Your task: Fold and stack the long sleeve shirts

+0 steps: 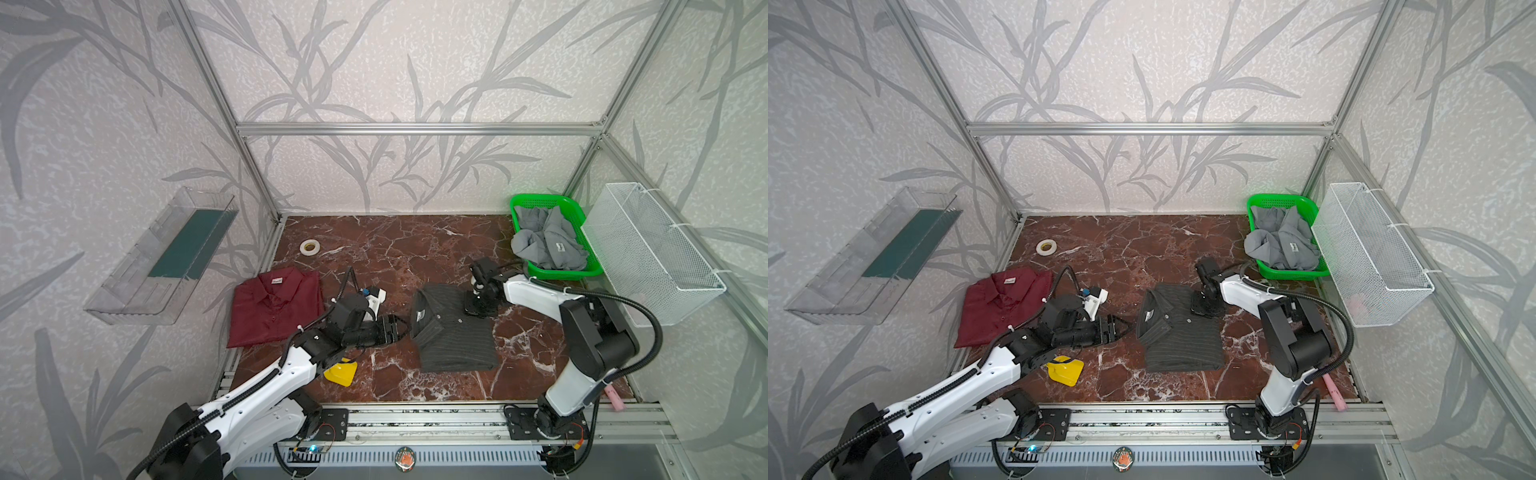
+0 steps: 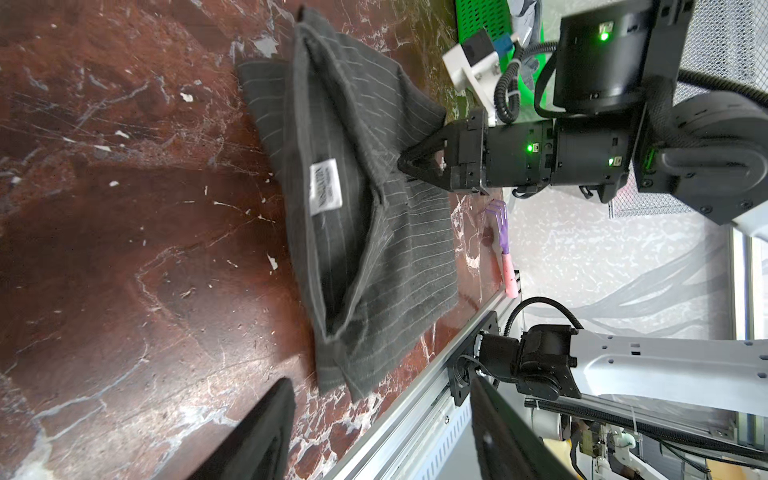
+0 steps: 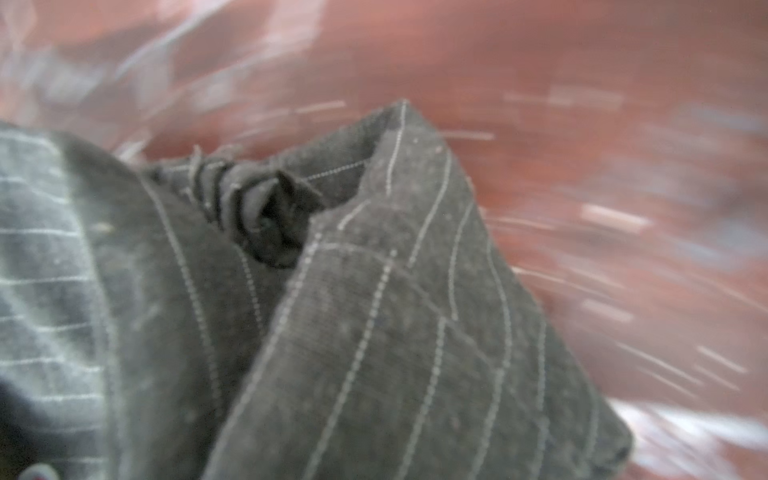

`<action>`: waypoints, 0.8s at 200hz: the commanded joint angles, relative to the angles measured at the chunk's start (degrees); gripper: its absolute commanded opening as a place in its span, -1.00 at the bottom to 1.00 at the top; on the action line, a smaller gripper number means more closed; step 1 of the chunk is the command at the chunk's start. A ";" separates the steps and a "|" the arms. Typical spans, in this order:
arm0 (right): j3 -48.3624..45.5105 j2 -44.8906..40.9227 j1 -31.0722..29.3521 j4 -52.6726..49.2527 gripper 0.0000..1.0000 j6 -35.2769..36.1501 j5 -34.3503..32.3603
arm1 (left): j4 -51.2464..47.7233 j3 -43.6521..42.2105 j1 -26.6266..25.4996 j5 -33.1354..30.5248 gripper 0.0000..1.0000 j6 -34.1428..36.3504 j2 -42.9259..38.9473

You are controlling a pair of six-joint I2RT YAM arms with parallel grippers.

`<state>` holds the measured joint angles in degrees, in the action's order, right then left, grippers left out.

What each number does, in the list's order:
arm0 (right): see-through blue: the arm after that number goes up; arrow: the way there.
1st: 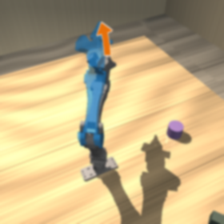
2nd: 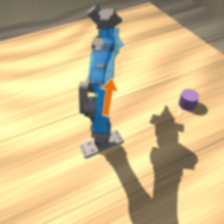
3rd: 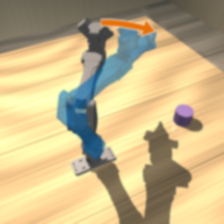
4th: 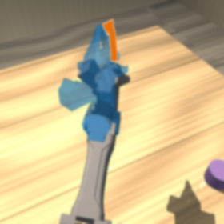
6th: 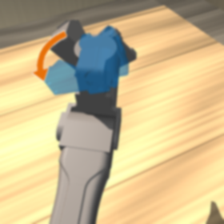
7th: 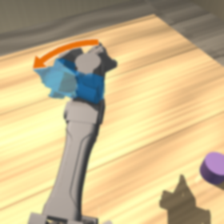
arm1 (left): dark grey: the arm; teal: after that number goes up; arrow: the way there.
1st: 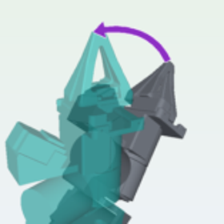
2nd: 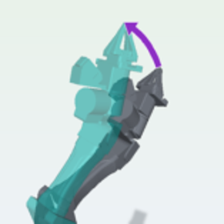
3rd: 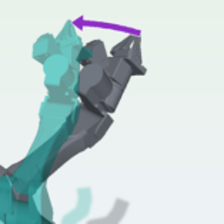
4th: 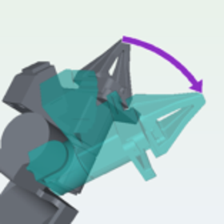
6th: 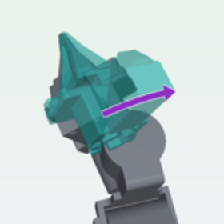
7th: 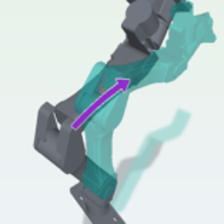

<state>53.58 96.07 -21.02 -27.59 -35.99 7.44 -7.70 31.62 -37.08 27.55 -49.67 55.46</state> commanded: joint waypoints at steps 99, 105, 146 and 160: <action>-7.47 -34.02 -16.69 -9.06 -0.23 -19.88 -19.02 | 1.92 6.20 -13.15 -3.56 0.33 -3.03 15.62; -6.38 -34.37 -15.57 -10.03 -0.23 -17.09 -19.36 | 2.72 5.94 -13.64 -3.56 0.33 -3.57 16.80; -3.50 -28.82 -4.92 -9.64 -0.27 -3.98 -8.07 | 6.82 5.20 -15.96 -3.71 0.29 -5.47 23.25; -3.98 -25.35 -3.45 -8.66 -0.32 -1.61 -5.57 | 6.52 4.96 -15.87 -4.35 0.28 -5.64 24.11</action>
<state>50.09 65.28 -27.05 -34.24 -46.06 -3.75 -3.14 36.67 -52.62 24.99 -53.84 78.30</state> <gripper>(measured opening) 0.356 0.641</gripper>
